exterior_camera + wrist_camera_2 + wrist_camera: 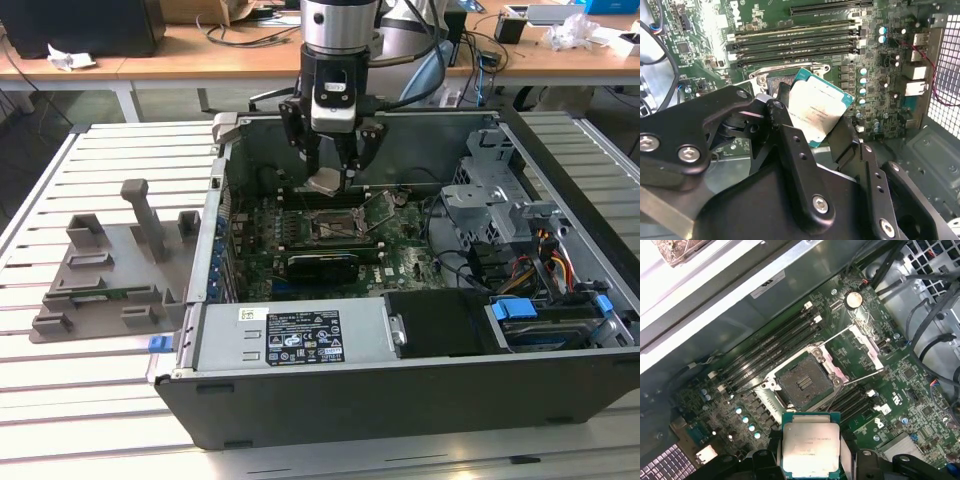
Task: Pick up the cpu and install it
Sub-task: 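Place the cpu into insertion slot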
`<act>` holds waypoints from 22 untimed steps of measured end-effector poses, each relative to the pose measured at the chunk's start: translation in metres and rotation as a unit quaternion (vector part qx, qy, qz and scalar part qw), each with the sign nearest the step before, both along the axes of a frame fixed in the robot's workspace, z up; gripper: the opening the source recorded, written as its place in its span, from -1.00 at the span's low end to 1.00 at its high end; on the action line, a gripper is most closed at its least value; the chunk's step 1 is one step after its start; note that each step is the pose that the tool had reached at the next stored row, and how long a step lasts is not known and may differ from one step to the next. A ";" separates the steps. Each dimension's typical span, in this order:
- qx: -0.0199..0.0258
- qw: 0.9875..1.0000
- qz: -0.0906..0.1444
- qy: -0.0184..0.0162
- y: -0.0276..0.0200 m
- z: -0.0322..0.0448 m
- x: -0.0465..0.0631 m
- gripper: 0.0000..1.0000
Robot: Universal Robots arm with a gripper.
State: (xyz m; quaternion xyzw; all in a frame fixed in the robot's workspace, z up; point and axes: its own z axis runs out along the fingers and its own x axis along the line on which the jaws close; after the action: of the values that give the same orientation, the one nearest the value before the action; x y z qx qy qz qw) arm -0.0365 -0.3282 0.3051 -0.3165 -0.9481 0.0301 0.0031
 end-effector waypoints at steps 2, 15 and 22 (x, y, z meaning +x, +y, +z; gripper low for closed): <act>0.000 1.000 -0.016 0.000 0.0000 0.0000 0.000 0.09; 0.000 0.996 -0.085 0.000 0.0000 0.0000 0.000 0.09; 0.000 0.992 -0.125 0.000 0.0000 0.0000 0.000 0.09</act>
State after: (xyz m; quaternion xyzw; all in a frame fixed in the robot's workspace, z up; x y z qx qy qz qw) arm -0.0365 -0.3282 0.3051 -0.4325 -0.9011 0.0294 0.0069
